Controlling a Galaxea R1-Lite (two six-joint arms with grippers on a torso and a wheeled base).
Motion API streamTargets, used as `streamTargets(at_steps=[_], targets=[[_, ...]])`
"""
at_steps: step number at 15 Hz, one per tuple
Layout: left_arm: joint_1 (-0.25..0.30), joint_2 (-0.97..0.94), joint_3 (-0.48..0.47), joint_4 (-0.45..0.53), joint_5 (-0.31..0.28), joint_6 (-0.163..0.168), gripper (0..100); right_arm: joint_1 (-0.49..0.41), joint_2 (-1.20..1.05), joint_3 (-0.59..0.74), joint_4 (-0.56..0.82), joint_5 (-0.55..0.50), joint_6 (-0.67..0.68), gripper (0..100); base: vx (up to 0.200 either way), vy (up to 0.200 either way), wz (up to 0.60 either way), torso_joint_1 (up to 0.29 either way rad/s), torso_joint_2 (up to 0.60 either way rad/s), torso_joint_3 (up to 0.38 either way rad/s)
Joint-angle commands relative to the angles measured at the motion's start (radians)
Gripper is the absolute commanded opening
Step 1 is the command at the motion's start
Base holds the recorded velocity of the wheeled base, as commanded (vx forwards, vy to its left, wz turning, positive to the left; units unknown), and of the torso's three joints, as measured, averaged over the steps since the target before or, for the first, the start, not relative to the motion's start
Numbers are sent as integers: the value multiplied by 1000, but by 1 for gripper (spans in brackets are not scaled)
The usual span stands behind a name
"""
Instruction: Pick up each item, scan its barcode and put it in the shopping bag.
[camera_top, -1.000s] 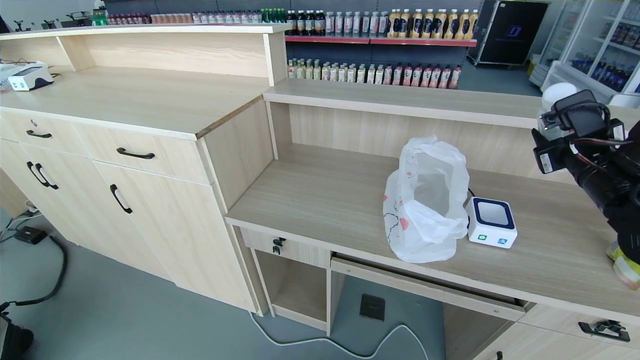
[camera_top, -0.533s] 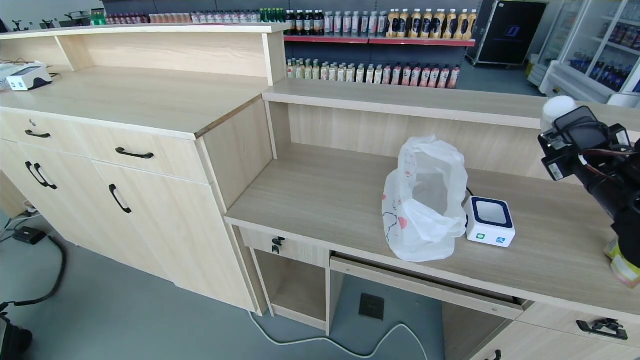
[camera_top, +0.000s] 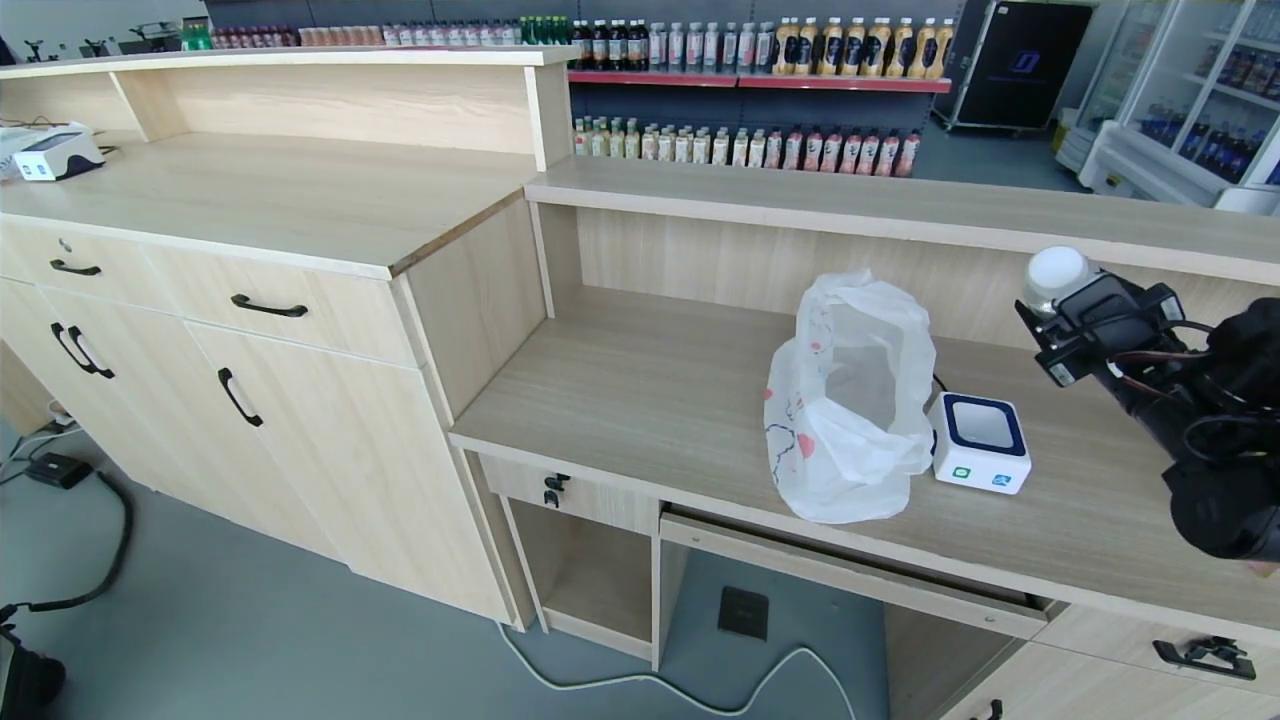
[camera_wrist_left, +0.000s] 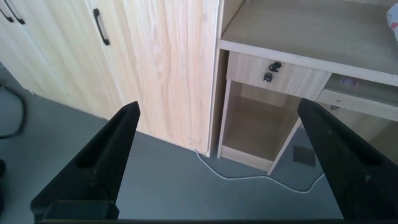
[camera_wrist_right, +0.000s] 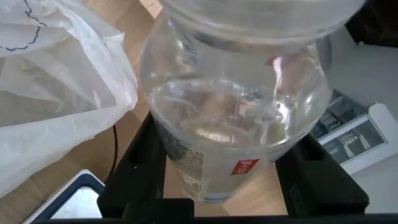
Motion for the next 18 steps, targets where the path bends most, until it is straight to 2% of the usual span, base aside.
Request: streamTargets(at_steps=[1,4,7,11,14,18], targets=[[1,0,0,0,-1,0,100,0,69,1,-26,18,1,0,0,0,0,0,0,0],[1,0,0,0,1,0,100,-41,107,-2,-32,99,1,0,0,0,0,0,0,0],[1,0,0,0,1,0,100,-82,152,-12,-32,107,4,0,0,0,0,0,0,0],[1,0,0,0,1,0,100,-78,178,-48,-32,133,17,0,0,0,0,0,0,0],[1,0,0,0,1,0,100,-72,193,-82,-32,193,17,0,0,0,0,0,0,0],[1,0,0,0,1,0,100,-73,222,-111,-32,203,17,0,0,0,0,0,0,0]])
